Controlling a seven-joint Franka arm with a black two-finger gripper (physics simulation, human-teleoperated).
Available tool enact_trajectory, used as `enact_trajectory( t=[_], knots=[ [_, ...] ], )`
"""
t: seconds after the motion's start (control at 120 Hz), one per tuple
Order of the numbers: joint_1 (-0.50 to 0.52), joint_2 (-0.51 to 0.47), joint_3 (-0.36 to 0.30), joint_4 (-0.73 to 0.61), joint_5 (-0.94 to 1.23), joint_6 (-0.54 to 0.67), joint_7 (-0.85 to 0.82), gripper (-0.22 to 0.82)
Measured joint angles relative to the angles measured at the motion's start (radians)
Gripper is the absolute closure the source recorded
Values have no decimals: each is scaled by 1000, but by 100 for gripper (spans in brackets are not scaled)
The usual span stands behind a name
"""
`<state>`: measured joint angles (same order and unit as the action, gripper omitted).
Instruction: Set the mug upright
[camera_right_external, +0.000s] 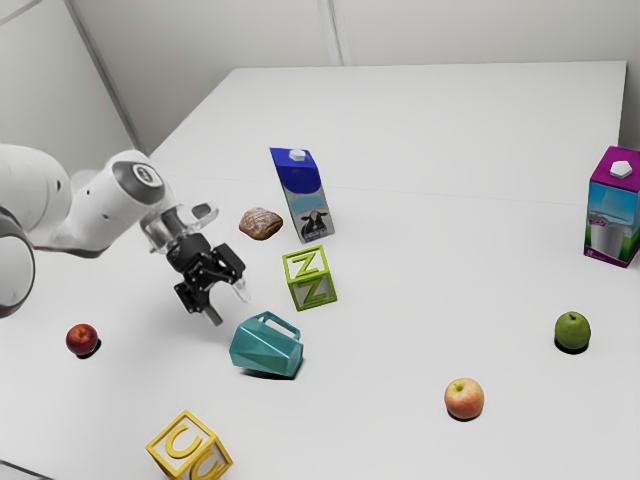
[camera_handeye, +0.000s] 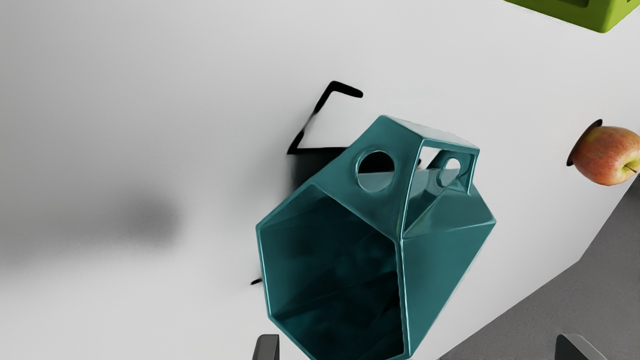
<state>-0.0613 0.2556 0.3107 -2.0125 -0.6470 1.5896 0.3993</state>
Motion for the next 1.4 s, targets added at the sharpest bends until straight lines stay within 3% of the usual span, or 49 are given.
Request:
enact_trajectory(
  t=[0.6, 0.875, 1.4],
  knots=[
    [-12, 20, -40, -90, -131, 61, 97, 2],
    [-36, -5, -45, -90, -151, 62, 105, 31],
    [-42, -43, -79, -85, -153, 57, 72, 71]
  ],
)
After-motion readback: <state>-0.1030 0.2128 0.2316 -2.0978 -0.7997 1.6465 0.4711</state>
